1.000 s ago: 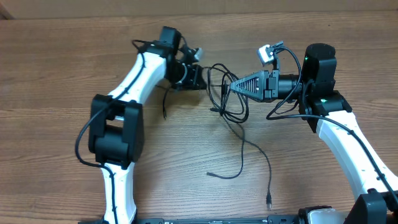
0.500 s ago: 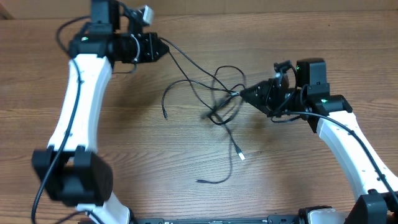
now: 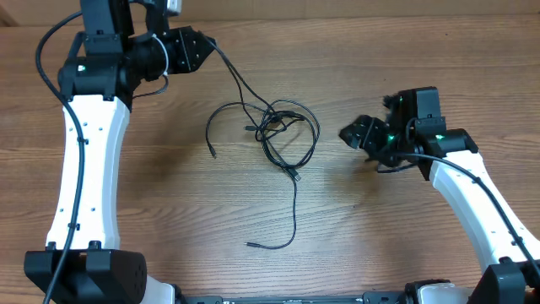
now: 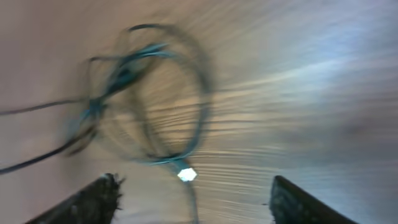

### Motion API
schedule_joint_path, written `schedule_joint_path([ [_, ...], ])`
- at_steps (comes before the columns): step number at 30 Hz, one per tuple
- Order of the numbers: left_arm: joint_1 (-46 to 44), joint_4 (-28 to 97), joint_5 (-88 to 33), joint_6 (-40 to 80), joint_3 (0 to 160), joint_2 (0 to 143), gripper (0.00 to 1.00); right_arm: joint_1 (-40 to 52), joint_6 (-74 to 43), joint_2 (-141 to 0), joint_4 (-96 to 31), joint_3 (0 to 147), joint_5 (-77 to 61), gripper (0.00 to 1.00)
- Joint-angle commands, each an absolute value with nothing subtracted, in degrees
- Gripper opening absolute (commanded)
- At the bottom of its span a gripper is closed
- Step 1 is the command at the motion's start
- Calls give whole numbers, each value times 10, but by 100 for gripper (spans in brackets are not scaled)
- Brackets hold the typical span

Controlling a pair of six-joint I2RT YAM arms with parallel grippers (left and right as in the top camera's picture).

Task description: Untangle cables

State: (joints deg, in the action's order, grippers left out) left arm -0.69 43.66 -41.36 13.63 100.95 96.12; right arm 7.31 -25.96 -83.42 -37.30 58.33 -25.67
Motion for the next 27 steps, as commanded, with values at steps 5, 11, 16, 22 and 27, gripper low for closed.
schedule_joint_path([
  [5, -48, 386, -429, 180, 1019, 936, 4, 154, -158, -819, -322, 582, -358, 84],
  [11, -51, 375, -439, 205, 1019, 935, 4, 248, -119, -819, -276, 582, -245, 100],
  [16, -55, 370, -484, 211, 1019, 932, 4, 301, -119, -819, -183, 582, -63, 100],
  [22, -74, 343, -550, 211, 1019, 919, 4, 317, -119, -821, -79, 582, -29, 100],
  [27, -109, 293, -595, 239, 1019, 916, 4, 318, -116, -837, -10, 582, -31, 100],
])
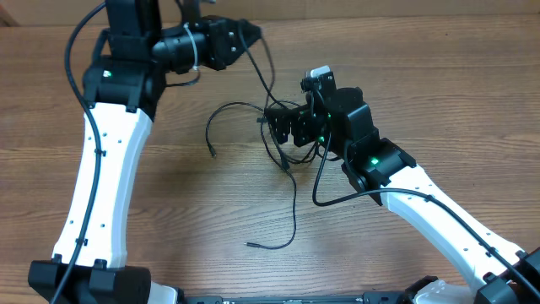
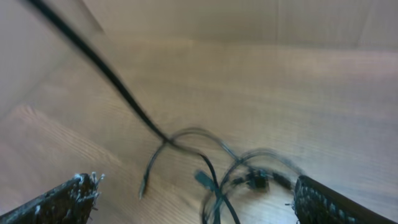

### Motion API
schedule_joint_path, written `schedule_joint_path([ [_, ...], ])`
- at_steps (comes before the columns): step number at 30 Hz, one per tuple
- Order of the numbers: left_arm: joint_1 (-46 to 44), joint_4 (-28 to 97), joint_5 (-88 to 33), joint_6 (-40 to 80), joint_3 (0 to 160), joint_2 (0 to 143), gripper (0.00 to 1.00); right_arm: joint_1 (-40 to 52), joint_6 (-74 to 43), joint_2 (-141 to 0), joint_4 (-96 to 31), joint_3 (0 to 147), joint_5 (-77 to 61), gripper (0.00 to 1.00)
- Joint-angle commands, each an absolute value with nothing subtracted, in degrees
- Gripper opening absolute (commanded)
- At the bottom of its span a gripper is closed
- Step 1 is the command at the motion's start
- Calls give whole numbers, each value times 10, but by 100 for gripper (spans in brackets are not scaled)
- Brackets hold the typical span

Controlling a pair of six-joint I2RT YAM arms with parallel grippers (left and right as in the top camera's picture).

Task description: Untangle cables

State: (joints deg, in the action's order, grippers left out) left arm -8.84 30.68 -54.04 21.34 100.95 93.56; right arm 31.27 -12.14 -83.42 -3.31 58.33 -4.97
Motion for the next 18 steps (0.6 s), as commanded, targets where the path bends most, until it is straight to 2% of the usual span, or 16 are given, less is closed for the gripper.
schedule_joint_path([
  [1, -116, 284, -596, 244, 1019, 916, 4, 318, -116, -841, 4, 582, -34, 100],
  [4, -140, 245, -628, 249, 1019, 916, 4, 318, -116, -861, 45, 582, -37, 100],
  [5, -145, 228, -649, 249, 1019, 916, 4, 318, -116, -867, 56, 582, -37, 95],
  [6, -150, 210, -670, 249, 1019, 916, 4, 317, -116, -871, 65, 582, -36, 83],
  [7, -151, 198, -686, 249, 1019, 916, 4, 315, -112, -875, 71, 582, -32, 65],
  [8, -151, 188, -699, 249, 1019, 916, 4, 311, -112, -875, 78, 582, -27, 37],
  [9, -151, 186, -704, 249, 1019, 916, 4, 308, -112, -875, 84, 582, -26, 17],
  [10, -150, 188, -705, 248, 1018, 916, 4, 304, -117, -872, 89, 583, -26, 4],
  [13, -142, 214, -689, 238, 1018, 916, 7, 295, -122, -855, 81, 588, -26, 4],
  [15, -138, 244, -653, 232, 1018, 916, 21, 291, -125, -841, 66, 591, -26, 4],
  [18, -137, 312, -554, 227, 1018, 916, 30, 276, -162, -815, 30, 593, -27, 4],
])
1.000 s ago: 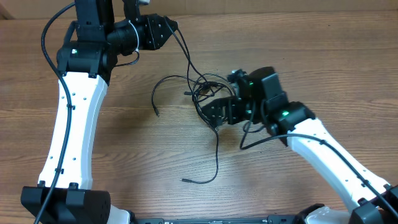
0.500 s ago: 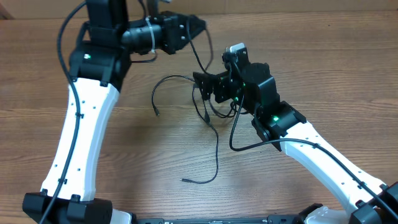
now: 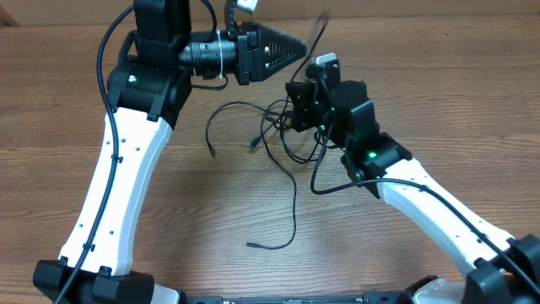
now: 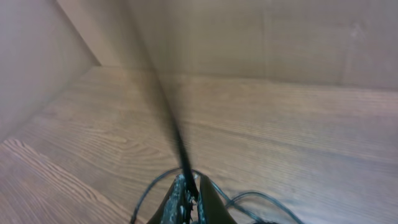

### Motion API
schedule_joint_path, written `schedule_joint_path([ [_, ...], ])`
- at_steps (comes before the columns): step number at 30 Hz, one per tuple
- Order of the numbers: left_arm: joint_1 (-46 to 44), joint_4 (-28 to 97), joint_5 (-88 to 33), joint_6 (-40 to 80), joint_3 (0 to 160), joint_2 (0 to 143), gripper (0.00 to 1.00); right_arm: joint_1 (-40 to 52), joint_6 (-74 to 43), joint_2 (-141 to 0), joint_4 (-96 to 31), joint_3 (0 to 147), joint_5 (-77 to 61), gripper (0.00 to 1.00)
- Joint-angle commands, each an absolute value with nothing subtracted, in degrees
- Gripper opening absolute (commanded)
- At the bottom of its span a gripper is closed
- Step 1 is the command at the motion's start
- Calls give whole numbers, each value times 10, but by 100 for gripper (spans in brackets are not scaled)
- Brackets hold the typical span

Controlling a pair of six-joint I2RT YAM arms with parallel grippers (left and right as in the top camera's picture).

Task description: Untangle cables

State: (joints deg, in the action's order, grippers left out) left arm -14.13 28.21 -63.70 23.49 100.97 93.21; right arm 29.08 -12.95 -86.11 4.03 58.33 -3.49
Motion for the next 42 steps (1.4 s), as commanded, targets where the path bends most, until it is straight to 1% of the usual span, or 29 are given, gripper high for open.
schedule_joint_path([
  [1, -137, 333, -524, 227, 1018, 916, 37, 270, -168, -806, 17, 593, -27, 4],
  [2, -138, 355, -494, 227, 1018, 916, 44, 265, -172, -797, 5, 593, -27, 4],
  [5, -141, 405, -429, 227, 1017, 916, 73, 246, -180, -766, -17, 593, -37, 4],
  [6, -142, 422, -414, 227, 1017, 916, 77, 238, -180, -753, -19, 594, -49, 4],
  [7, -144, 435, -406, 227, 1017, 916, 77, 231, -180, -742, -20, 594, -60, 4],
  [9, -154, 457, -402, 216, 1013, 916, 72, 216, -180, -721, -19, 594, -77, 4],
  [11, -172, 465, -405, 177, 1004, 916, 72, 206, -183, -705, -19, 594, -78, 4],
  [15, -220, 457, -403, 128, 973, 918, 79, 198, -186, -688, -29, 594, -98, 4],
  [18, -256, 441, -376, 129, 944, 927, 80, 198, -197, -685, -39, 596, -102, 4],
  [23, -296, 439, -278, 159, 907, 961, 79, 198, -198, -678, -41, 598, -102, 4],
  [27, -300, 439, -280, 175, 900, 998, 79, 181, -197, -658, -50, 599, -101, 4],
  [29, -300, 436, -281, 186, 900, 1016, 82, 155, -197, -644, -60, 604, -101, 4],
  [32, -302, 433, -281, 204, 900, 1045, 92, 106, -206, -622, -66, 609, -102, 4],
  [36, -302, 432, -281, 226, 900, 1084, 97, 55, -228, -590, -66, 616, -110, 4],
  [37, -303, 432, -281, 230, 900, 1095, 98, 48, -228, -582, -65, 616, -113, 4],
  [42, -310, 432, -281, 234, 900, 1144, 94, 39, -252, -555, -66, 616, -121, 4],
])
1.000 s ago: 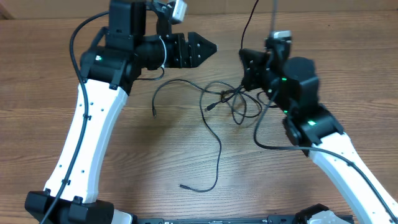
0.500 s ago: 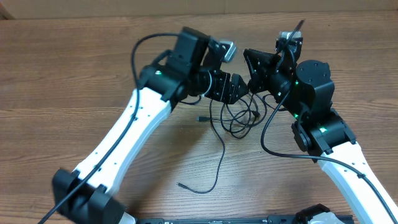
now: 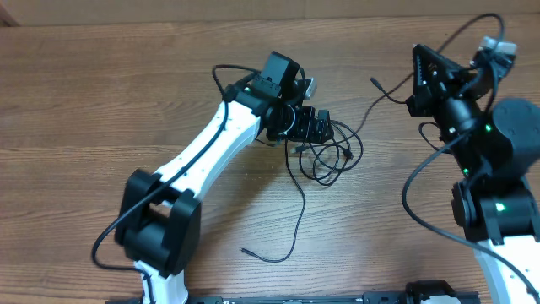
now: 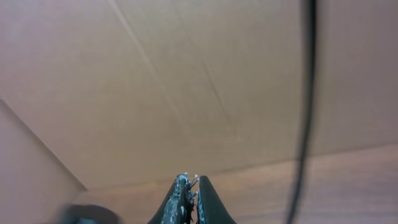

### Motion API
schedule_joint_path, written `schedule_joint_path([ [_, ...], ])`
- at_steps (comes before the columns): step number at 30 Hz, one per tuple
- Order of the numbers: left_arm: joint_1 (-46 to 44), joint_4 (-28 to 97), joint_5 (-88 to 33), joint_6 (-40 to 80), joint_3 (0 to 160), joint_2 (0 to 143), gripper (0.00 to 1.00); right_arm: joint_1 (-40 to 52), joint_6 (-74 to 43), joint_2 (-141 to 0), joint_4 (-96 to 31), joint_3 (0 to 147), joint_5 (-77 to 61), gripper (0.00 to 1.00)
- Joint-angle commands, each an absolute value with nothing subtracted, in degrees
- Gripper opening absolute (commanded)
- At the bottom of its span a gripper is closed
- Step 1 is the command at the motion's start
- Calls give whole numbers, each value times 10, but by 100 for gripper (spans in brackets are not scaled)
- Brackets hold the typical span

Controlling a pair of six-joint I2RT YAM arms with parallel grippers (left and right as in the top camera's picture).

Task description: Untangle cables

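The black cables form a knot of loops (image 3: 333,148) at mid-table. One long tail (image 3: 301,211) runs toward the front and ends at a plug. My left gripper (image 3: 319,127) is down on the knot's left side; its jaws are hidden among the loops. My right gripper (image 3: 416,63) is raised high at the right. In the right wrist view it (image 4: 191,179) is shut, with a thin dark strand pinched between the tips. A black cable strand (image 3: 390,95) leads from the knot up toward it, with a free end nearby. A blurred cable (image 4: 306,93) hangs past the right of that camera.
The wooden table (image 3: 101,101) lies under everything. The left arm's white link (image 3: 211,148) stretches diagonally across the middle. The right arm's body (image 3: 498,169) fills the right side. The right wrist view faces a bare brown wall (image 4: 155,81).
My right gripper has moved from just behind the knot to high at the right, still shut on the cable. My left gripper has come down from above the table onto the knot.
My left gripper held a cable raised at the back left while my right gripper stood open at the right. The right gripper was then open over the knot, then shut on the raised strand. Now it holds that strand far right, and the left gripper is at the knot.
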State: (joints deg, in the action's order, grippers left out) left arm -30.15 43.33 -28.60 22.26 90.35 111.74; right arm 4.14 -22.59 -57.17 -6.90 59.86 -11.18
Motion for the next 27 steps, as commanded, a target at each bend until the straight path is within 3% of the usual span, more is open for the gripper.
schedule_joint_path([
  [1, -310, 433, -281, 234, 900, 1152, 90, 39, -265, -553, -66, 616, -121, 4],
  [9, -311, 433, -281, 249, 900, 1208, 89, 34, -327, -549, -50, 616, -121, 4],
  [18, -312, 433, -279, 249, 900, 1235, 85, -24, -333, -548, 101, 616, -147, 4],
  [22, -312, 433, -273, 249, 900, 1235, 88, -68, -347, -548, 113, 616, -147, 4],
  [27, -312, 433, -250, 249, 900, 1235, 96, -138, -464, -549, 137, 616, -147, 4],
])
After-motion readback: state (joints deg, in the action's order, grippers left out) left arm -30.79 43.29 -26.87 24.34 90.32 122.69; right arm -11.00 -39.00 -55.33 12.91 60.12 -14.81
